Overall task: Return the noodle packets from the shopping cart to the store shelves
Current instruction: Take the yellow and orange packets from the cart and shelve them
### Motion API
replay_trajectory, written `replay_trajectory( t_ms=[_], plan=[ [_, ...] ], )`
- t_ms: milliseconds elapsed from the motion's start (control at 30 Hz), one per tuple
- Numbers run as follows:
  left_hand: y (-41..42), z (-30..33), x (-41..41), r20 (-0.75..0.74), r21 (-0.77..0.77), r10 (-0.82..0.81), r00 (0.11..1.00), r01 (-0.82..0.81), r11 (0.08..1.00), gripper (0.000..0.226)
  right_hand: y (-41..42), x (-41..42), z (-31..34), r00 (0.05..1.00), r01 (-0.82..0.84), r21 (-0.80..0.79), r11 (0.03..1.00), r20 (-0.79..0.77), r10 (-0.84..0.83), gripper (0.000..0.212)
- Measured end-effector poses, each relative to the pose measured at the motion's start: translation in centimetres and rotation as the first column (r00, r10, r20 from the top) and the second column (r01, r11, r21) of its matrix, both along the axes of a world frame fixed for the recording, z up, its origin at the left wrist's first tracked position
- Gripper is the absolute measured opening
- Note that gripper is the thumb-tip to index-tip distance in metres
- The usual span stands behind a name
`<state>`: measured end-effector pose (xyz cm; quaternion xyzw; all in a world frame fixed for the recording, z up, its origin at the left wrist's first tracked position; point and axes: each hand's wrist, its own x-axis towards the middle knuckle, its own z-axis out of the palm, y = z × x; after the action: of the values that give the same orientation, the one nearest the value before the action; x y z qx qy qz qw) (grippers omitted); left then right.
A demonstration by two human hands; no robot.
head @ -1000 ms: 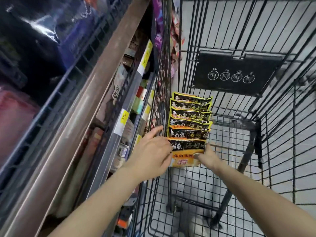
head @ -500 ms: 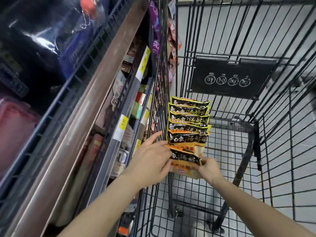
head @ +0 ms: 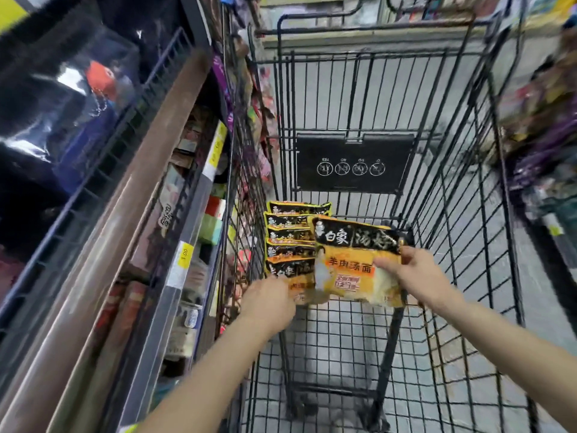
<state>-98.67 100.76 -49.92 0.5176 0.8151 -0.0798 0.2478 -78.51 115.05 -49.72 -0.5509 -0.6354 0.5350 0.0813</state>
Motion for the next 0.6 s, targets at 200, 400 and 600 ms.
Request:
replay_trajectory(
  t_ms=[200, 400, 600],
  plan=[
    [2.5, -6.2, 0.6, 0.158, -0.057, 0.273, 0.949, -0.267, 0.962, 0.034, 1.5, 3.2, 1.4, 0.987, 0.130, -0.047, 0.990, -0.086, -0.134, 0.043],
    [3.0, -10.9, -0.2, 0.319, -0.045, 0.593, 0.739, -0.613, 0.789, 0.046, 2.3, 4.2, 0.9, 0.969, 0.175, -0.130, 0.976, -0.155, -0.195, 0.030],
    [3.4, -11.5, 0.3, 0.532, -0.033, 0.665, 0.525, -0.772, 0.635, 0.027, 2.6, 4.1, 0.1, 0.953, 0.201, -0.151, 0.968, -0.199, -0.229, 0.019]
  ],
)
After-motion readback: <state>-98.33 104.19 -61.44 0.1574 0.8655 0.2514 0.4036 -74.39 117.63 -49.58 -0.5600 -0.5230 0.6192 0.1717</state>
